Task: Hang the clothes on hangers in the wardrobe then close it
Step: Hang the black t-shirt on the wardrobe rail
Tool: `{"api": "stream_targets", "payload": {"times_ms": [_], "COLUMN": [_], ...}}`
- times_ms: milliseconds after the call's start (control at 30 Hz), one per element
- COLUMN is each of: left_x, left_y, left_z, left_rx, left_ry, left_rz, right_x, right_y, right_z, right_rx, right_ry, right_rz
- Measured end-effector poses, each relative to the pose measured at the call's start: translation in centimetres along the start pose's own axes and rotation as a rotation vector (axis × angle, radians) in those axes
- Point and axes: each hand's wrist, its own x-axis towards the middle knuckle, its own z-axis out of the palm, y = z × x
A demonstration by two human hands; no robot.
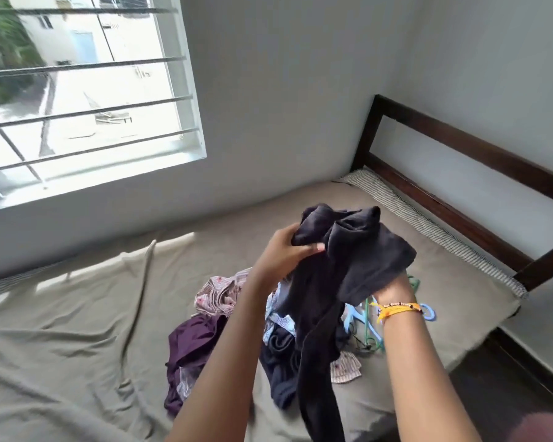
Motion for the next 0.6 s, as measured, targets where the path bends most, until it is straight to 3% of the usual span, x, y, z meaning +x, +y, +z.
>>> {"api": "stream_targets", "payload": {"times_ms": [67,200,367,533,600], "left_x": [0.3,0.7,1.2,0.2,0.3], "left_y": [0.3,0.7,0.9,2.7,3.0], "left_z": [0.0,0.7,0.5,1.6,1.4], "left_rx": [-0.011,-0.086,-0.082,-0.591,-0.739], "left_ry": [0.057,0.165,0.274,0.129,0.111], "left_rz": [0.025,-0.03,-0.127,-0.42,-0.378], "right_x": [0.5,1.2,-0.2,-1.3,-1.2], "right_y": [-1.3,-1.8,-2.5,-2.6,-2.9], "right_z": [1.4,2.4,2.7,2.5,2.4], "right_rx": [0.012,-0.15,-0.068,-0.187,-0.2], "right_ry": [-0.156,-0.15,-0.416,-0.731,-0.671], "right_rz": [-0.083,-0.211,0.086,0.075,-0.046]}}
